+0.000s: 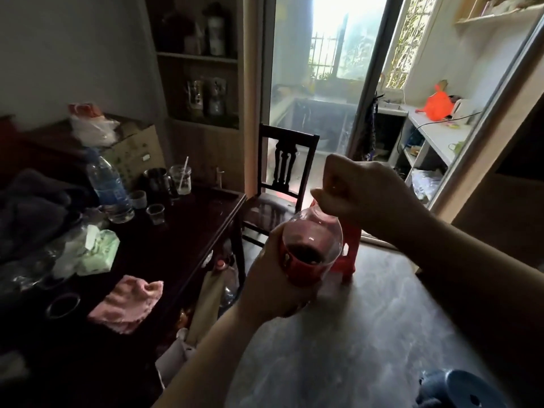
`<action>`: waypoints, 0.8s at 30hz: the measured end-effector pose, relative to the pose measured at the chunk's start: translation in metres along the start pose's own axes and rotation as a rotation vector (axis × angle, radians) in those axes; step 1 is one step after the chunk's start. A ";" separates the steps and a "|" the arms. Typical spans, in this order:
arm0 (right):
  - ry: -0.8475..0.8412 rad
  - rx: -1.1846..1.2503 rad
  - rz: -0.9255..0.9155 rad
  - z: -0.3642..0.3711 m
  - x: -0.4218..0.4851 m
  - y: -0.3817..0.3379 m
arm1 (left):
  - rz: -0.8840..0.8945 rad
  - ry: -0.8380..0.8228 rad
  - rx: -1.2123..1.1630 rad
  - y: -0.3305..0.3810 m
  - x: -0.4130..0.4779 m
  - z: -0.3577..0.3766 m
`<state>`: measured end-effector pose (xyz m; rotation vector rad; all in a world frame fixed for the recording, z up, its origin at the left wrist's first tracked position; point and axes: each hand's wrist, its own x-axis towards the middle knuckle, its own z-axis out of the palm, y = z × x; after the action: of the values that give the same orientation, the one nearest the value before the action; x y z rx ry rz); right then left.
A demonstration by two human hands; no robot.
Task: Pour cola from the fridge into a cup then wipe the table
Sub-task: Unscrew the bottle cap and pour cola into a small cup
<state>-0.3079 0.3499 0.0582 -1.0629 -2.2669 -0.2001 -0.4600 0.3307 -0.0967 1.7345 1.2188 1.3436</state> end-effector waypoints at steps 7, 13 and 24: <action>-0.087 -0.138 -0.103 0.038 0.045 0.012 | -0.098 0.119 0.093 -0.020 0.014 -0.022; -0.085 -0.282 -0.014 0.079 0.085 0.017 | -0.138 0.331 0.220 -0.033 0.033 -0.031; -0.206 0.287 -0.540 0.109 0.163 0.095 | -0.212 0.381 0.106 -0.055 0.105 -0.017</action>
<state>-0.3685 0.5593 0.0570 -0.3222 -2.6302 0.0210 -0.4860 0.4479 -0.1004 1.4063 1.6588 1.5458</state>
